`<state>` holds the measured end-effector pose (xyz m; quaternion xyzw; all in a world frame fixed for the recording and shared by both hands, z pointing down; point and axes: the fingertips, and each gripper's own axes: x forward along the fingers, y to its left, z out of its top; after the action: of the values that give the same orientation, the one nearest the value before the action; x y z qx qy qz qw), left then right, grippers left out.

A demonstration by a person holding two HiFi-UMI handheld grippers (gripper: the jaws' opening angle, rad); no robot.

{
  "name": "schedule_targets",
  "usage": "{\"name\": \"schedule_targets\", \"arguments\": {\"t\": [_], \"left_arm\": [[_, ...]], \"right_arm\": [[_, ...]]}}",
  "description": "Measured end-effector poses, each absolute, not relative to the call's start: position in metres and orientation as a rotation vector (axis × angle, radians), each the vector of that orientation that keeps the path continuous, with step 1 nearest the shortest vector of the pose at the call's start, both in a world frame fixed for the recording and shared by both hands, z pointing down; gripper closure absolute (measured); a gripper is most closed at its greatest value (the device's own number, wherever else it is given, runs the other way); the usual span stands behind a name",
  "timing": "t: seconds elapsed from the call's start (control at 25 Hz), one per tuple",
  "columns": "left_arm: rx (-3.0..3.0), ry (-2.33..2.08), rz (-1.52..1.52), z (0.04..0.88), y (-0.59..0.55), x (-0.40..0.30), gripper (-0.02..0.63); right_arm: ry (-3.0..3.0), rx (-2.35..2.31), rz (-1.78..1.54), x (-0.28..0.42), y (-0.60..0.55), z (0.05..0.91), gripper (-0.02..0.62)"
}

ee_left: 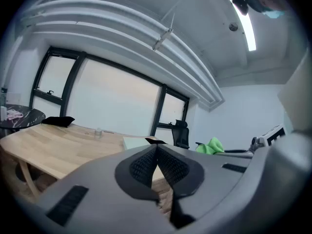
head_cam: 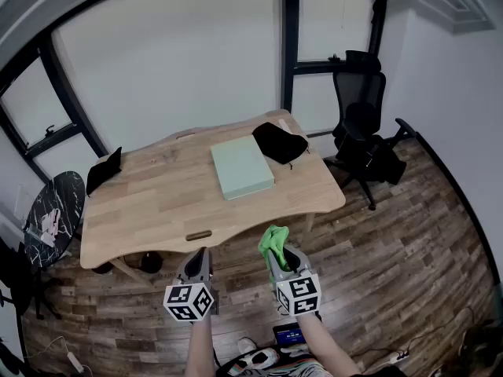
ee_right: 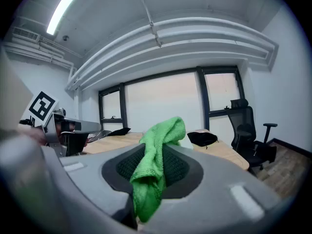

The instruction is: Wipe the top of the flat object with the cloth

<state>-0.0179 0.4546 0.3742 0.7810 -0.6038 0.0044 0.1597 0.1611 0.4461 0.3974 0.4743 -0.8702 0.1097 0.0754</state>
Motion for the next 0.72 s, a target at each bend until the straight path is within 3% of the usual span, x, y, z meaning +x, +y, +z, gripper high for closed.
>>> {"name": "schedule_targets", "arguments": {"t": [0.2, 0.72], "left_arm": [[2.21, -1.651, -0.069, 0.376, 0.457, -0.001, 0.599], [2.273, -1.686, 0.065, 0.387, 0.462, 0.047, 0.598]], "right_arm": [[-2.615, 1.411, 0.308, 0.178, 0.443, 0.394, 0.506], [-2.699, 1.392, 0.259, 0.217, 0.442, 0.368, 0.506]]}}
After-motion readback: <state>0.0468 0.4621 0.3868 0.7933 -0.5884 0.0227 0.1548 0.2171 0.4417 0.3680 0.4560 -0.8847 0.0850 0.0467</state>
